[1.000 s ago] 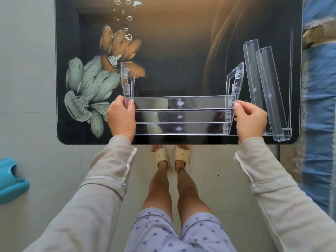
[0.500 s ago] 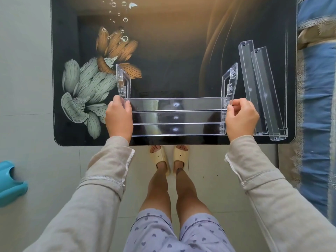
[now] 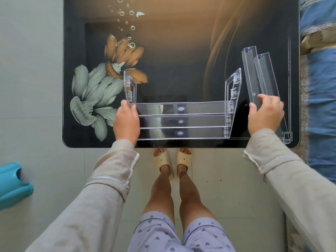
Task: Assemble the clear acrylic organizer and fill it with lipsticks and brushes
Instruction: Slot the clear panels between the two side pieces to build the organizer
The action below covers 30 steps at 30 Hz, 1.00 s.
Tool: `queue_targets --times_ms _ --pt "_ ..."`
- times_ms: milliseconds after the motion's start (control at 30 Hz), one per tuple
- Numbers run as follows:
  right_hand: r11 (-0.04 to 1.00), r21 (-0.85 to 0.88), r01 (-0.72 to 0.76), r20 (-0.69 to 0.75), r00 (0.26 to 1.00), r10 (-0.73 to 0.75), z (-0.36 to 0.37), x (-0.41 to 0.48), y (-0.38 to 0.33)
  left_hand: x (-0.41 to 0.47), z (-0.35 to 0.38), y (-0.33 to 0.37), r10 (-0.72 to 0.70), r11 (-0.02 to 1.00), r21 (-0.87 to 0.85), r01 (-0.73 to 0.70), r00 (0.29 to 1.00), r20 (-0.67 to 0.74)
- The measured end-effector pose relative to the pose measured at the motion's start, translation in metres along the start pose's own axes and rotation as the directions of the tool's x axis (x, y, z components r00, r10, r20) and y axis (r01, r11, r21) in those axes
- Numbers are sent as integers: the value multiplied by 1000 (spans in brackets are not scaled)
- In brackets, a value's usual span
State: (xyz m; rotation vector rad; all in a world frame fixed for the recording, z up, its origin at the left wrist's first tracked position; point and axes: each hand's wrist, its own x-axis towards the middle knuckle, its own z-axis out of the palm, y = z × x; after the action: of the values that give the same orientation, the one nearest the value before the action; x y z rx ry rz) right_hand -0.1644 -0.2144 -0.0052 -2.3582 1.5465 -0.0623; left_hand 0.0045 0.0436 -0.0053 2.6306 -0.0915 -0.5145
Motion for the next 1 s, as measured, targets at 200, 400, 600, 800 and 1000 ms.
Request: queue_targets --times_ms 200,400,600,800,1000 --pt "996 -93 -4 99 995 13 6 15 -6 1 -2 0 -21 1000 12 20 1000 23" --pt "959 269 -86 -75 991 110 -17 3 -22 5 -9 -5 -1 1000 4 1 999 38" --pt "874 354 333 -235 936 -262 -58 -25 -46 7 -16 -1 74 985 -153 -73 997 0" --pt "723 169 669 -57 739 -671 -49 -42 -78 4 -22 7 21 933 -359 -32 999 -35" --pt "598 74 798 43 596 -801 -22 -40 -99 5 -25 8 -31 897 -442 1 998 -60"
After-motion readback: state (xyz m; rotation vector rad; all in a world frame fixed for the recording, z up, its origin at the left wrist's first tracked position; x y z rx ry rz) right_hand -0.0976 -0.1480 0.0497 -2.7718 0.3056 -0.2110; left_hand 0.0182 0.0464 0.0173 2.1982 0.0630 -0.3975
